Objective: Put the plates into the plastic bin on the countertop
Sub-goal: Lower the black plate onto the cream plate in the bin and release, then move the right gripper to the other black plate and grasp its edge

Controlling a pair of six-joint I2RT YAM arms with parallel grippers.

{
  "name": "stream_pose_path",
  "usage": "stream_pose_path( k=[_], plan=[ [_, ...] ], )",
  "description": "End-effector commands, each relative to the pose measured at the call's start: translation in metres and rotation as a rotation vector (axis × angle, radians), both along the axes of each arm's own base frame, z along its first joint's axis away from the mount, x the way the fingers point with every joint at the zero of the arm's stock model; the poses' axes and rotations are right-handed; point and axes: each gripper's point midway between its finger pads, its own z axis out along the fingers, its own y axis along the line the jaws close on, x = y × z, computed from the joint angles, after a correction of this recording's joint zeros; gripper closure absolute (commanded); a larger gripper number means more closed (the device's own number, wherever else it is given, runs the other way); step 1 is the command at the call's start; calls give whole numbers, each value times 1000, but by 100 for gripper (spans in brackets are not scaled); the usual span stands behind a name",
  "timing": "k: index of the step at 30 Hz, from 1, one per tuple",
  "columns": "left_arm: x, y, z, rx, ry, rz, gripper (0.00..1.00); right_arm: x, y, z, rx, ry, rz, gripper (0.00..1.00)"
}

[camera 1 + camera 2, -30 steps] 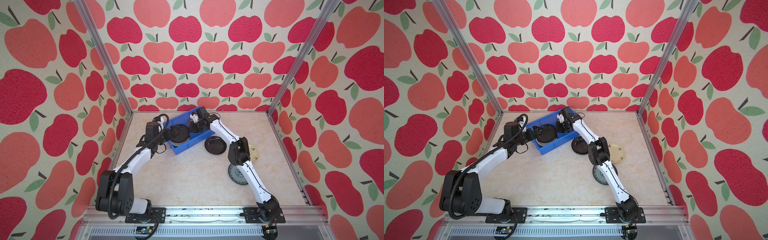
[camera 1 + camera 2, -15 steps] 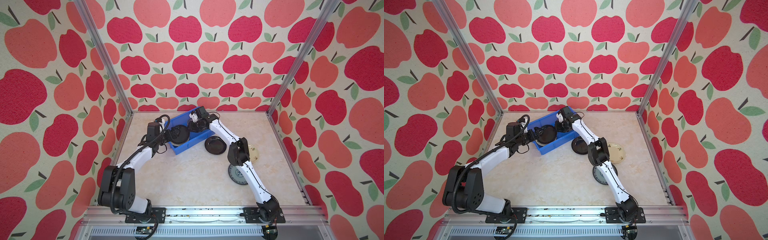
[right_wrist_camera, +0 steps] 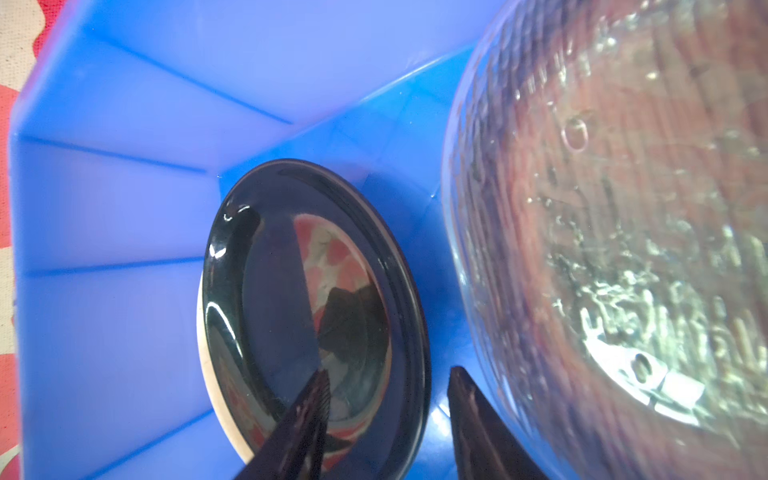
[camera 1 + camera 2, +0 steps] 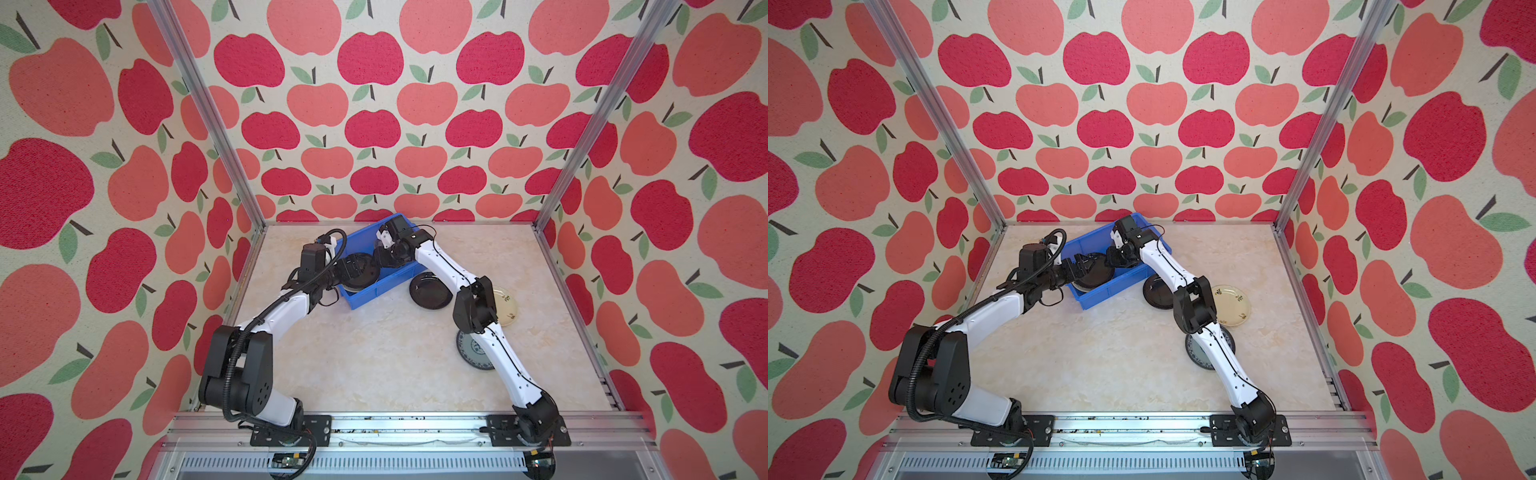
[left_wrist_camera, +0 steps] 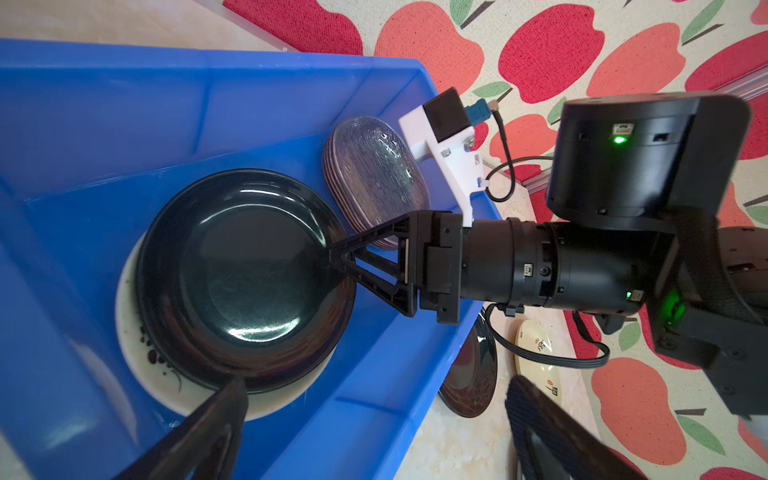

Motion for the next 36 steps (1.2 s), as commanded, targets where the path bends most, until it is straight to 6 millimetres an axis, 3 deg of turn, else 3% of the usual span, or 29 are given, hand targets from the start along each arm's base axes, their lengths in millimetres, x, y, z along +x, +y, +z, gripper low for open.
stream_pose_path(
  k=[1,8,14,18,23,26,30,33,36],
  plan=[
    [4,-3,13,31,-41,-12,1,-3,-3,54,4,-89,18,49],
    [5,-12,21,27,-69,-34,1,-8,-6,105,49,-181,47,42],
    [1,-17,40,50,-121,-42,1,-12,-22,156,44,-289,57,42],
    [-2,-27,50,57,-152,-70,1,-17,-48,188,61,-348,52,45],
    [-13,-52,55,105,-166,-139,1,-28,-107,213,134,-345,9,47],
    [-22,-70,57,113,-164,-192,1,-35,-156,211,130,-344,-48,50],
    [-37,-95,58,103,-149,-267,1,-44,-225,182,41,-304,-154,50],
    [-50,-116,43,99,-109,-336,1,-58,-257,149,48,-224,-234,50],
    [-64,-132,27,87,-62,-375,1,-74,-269,119,87,-150,-297,55]
  ],
)
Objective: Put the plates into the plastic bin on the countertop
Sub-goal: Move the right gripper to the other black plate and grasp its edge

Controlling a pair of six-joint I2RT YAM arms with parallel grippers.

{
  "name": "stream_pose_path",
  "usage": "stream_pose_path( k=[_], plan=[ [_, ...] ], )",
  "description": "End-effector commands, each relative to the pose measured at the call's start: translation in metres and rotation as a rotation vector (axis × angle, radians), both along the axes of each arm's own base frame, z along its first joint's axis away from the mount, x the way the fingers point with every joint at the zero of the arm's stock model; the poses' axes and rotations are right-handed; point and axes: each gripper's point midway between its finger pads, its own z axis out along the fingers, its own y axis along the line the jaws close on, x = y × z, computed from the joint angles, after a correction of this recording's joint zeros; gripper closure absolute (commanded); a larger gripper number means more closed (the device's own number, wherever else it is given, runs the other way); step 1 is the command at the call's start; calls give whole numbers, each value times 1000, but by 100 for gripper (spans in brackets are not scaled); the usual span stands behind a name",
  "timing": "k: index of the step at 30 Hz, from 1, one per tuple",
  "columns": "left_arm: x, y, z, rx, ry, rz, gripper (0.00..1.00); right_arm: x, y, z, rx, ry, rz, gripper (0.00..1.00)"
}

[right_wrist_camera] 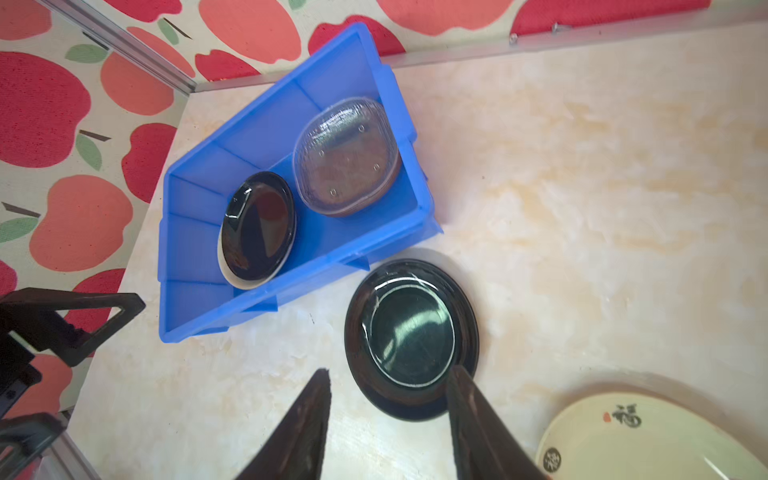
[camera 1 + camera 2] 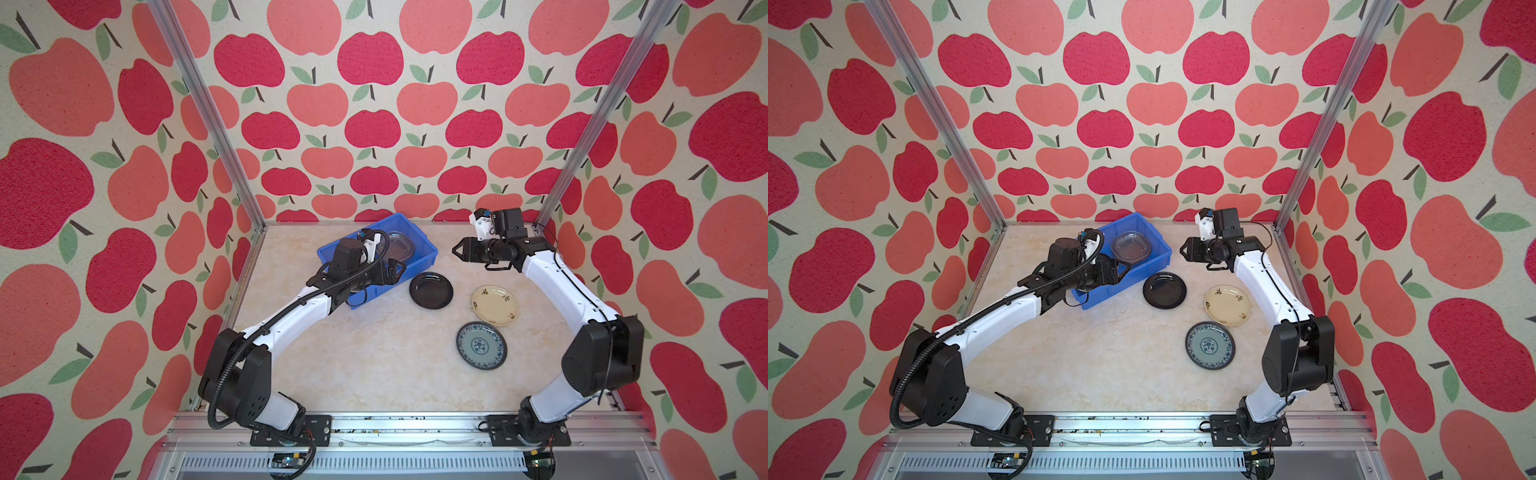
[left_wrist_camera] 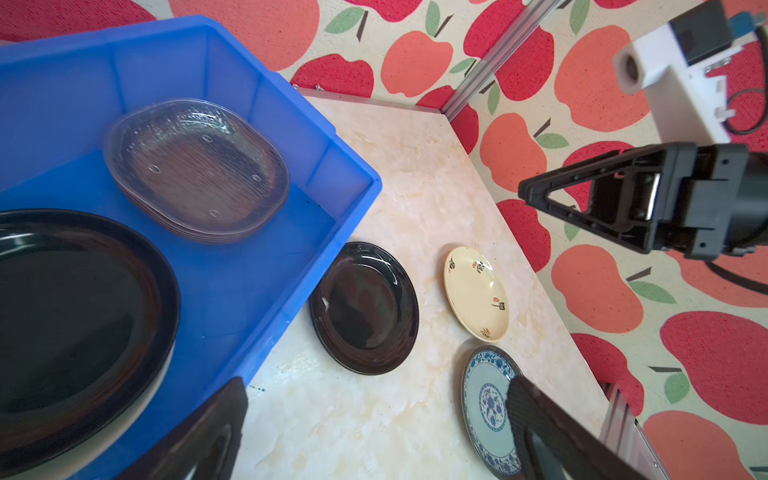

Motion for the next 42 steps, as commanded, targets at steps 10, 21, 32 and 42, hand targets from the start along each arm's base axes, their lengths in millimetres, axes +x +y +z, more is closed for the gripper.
stream_pose_path(
  k=[10,21,32,42],
  plan=[
    [-40,-40,-74,7,192,-76,0,-32,-12,-98,86,182,-133,64],
    [-41,-43,-90,-12,210,-75,1,-28,-10,-153,100,275,-172,67],
    [-38,-47,-95,-15,219,-76,2,-16,-2,-173,157,305,-180,67],
    [-36,-43,-100,-5,225,-54,2,-11,6,-184,202,335,-183,71]
  ],
)
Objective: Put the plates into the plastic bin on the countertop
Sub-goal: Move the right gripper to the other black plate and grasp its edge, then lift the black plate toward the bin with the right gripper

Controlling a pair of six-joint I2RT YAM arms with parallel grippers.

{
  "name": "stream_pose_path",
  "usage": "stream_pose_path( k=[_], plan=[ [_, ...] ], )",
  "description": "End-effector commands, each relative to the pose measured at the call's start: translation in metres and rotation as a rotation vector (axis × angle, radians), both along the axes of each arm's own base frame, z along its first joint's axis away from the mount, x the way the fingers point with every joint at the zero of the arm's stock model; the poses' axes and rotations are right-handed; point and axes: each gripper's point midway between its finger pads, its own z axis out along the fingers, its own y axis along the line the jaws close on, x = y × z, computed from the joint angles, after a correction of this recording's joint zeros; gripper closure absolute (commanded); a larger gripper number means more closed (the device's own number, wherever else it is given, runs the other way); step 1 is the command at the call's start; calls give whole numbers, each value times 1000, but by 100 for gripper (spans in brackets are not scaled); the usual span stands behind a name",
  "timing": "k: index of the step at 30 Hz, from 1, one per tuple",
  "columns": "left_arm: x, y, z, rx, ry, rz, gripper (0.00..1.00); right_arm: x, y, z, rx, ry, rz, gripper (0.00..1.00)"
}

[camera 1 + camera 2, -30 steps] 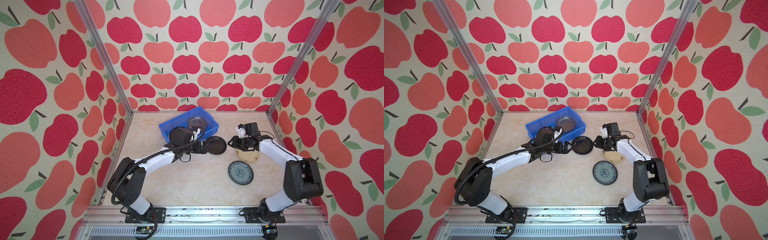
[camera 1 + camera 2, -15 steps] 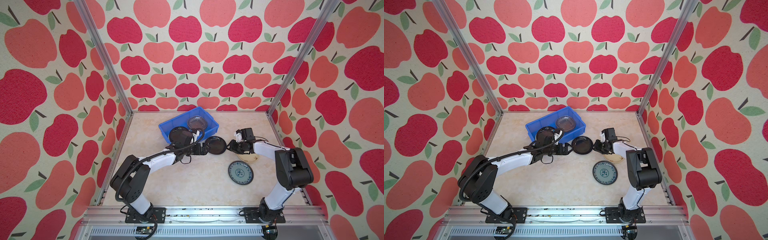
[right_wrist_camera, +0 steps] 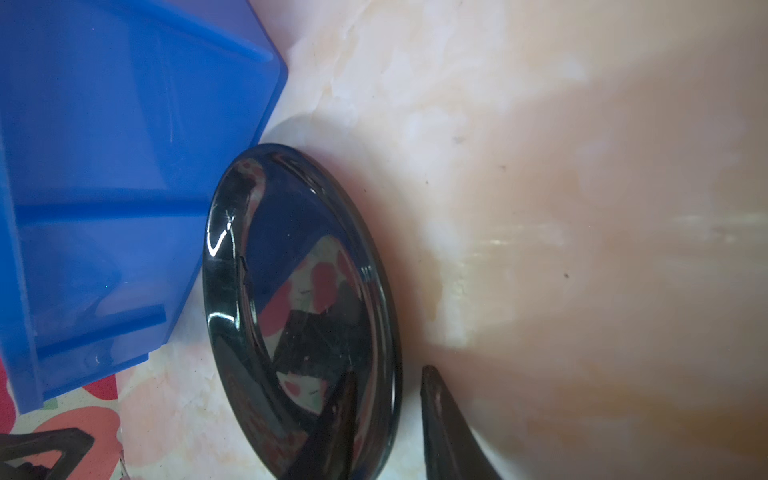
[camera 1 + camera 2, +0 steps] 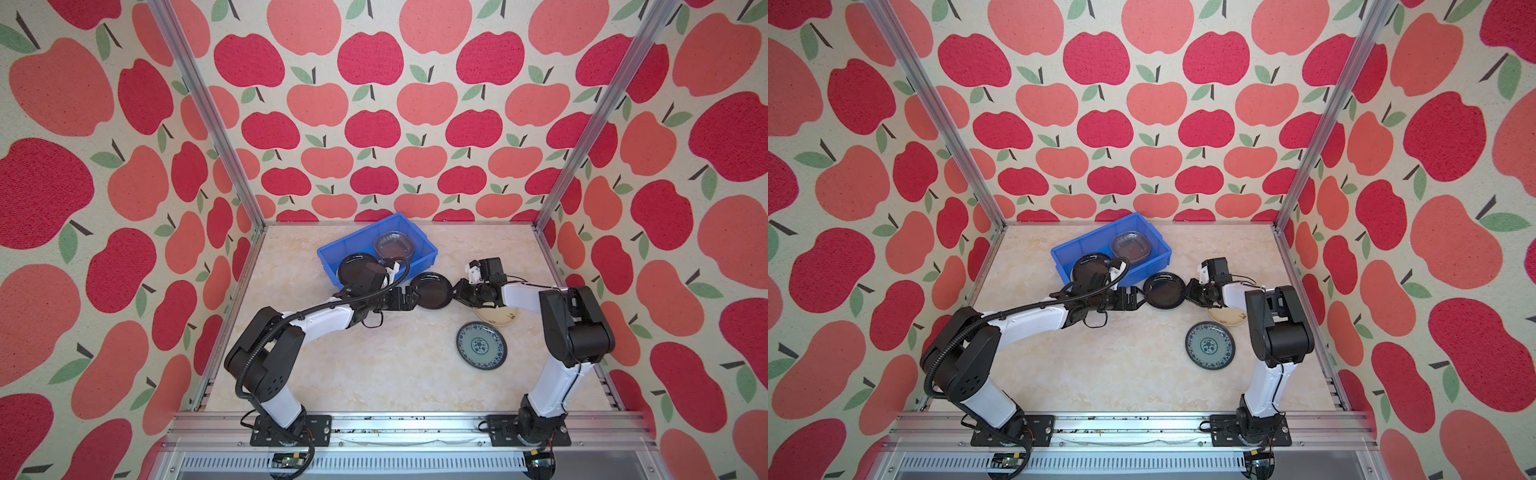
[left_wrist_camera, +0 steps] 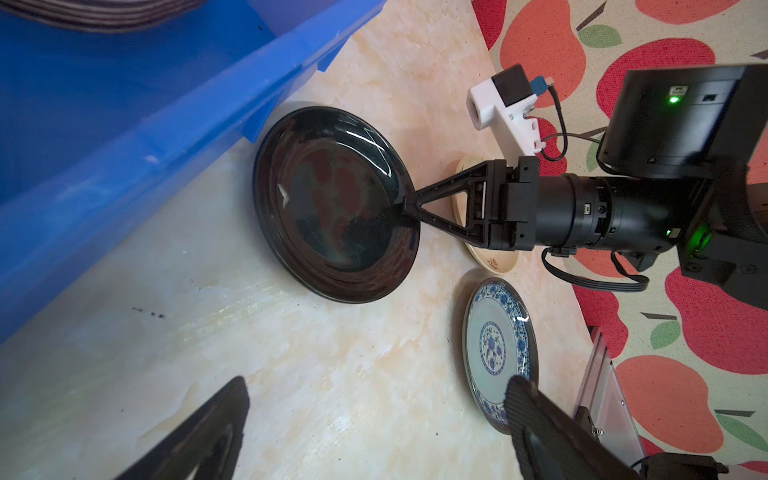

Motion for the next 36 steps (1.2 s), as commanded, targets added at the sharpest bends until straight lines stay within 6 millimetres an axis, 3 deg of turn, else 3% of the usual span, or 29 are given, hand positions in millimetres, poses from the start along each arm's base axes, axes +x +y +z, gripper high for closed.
stream_pose_path(
  k=[1,15,23,28,32,36],
  plan=[
    [0,-1,-3,-4,9,9,2,4,1,-8,26,29,-17,71],
    [4,5,-9,3,17,25,2,2,2,-14,40,30,-19,90],
    [6,9,-2,-9,-8,37,3,-3,0,4,38,4,-17,100],
    [12,12,24,-15,-48,29,1,-13,-10,39,-14,-47,-8,100],
    [15,15,65,-37,-97,27,1,-19,-27,87,-123,-131,-6,100],
    [23,29,113,26,-145,68,1,-24,-39,148,-209,-242,-1,100]
  ],
)
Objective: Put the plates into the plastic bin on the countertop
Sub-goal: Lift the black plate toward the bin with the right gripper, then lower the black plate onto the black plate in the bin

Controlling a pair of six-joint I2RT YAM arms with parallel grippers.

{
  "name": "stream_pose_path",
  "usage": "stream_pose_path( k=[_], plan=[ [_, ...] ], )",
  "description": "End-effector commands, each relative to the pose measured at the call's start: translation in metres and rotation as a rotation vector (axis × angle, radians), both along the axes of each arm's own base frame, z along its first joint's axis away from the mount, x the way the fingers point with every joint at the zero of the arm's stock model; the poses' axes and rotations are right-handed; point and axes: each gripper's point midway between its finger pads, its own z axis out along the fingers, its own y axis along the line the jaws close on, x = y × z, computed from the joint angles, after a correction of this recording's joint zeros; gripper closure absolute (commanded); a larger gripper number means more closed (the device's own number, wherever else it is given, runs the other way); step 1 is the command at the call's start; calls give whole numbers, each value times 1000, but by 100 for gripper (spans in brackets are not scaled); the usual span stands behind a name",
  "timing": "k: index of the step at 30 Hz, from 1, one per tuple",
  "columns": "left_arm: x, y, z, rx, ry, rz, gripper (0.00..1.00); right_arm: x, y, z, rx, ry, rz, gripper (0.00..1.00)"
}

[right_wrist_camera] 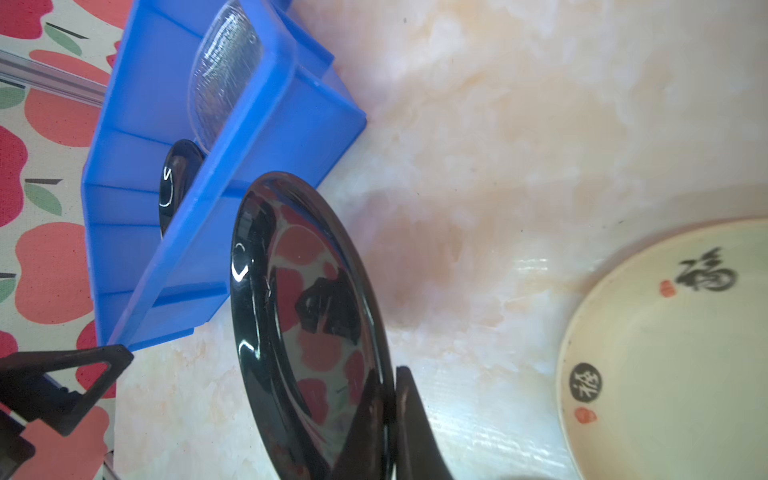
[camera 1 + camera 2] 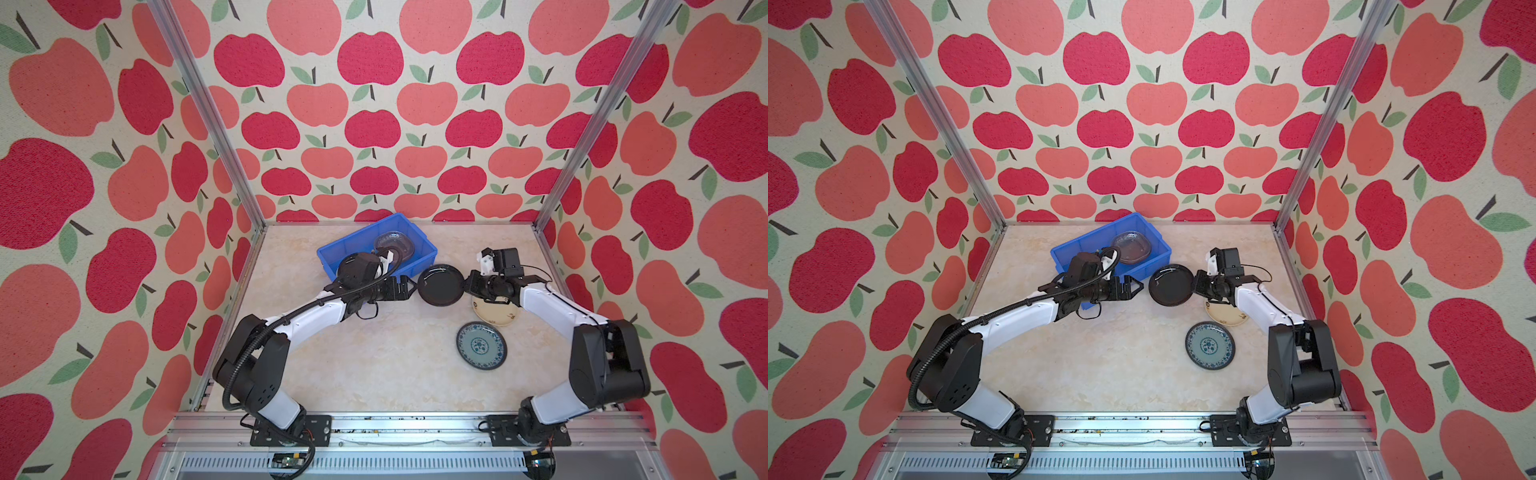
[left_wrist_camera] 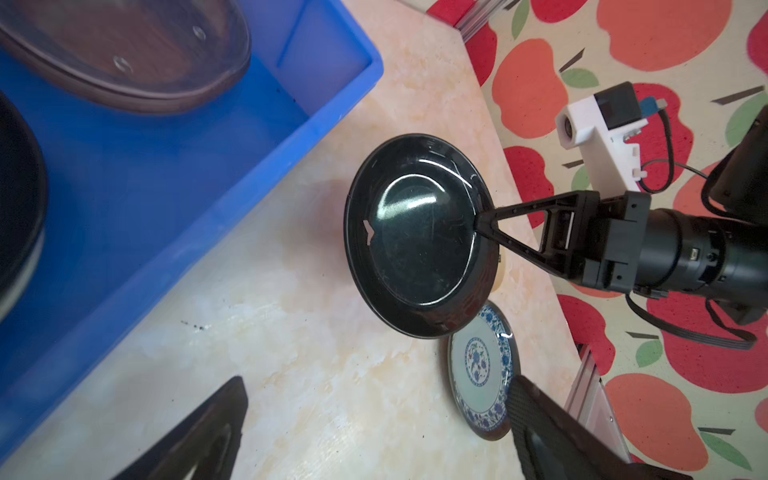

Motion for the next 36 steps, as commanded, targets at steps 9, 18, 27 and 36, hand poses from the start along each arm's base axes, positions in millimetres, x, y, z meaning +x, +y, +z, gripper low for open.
stream_pose_path(
  k=[9,18,27,36],
  plan=[
    [41,97,136,-18,-23,229,1,20,57,134,-134,-255,178,100],
    [47,150,125,52,-19,336,1,67,160,150,-75,-308,365,100],
    [50,165,66,109,41,375,1,89,239,113,8,-248,471,100],
    [47,175,40,94,98,404,1,95,273,57,70,-133,493,100]
  ],
)
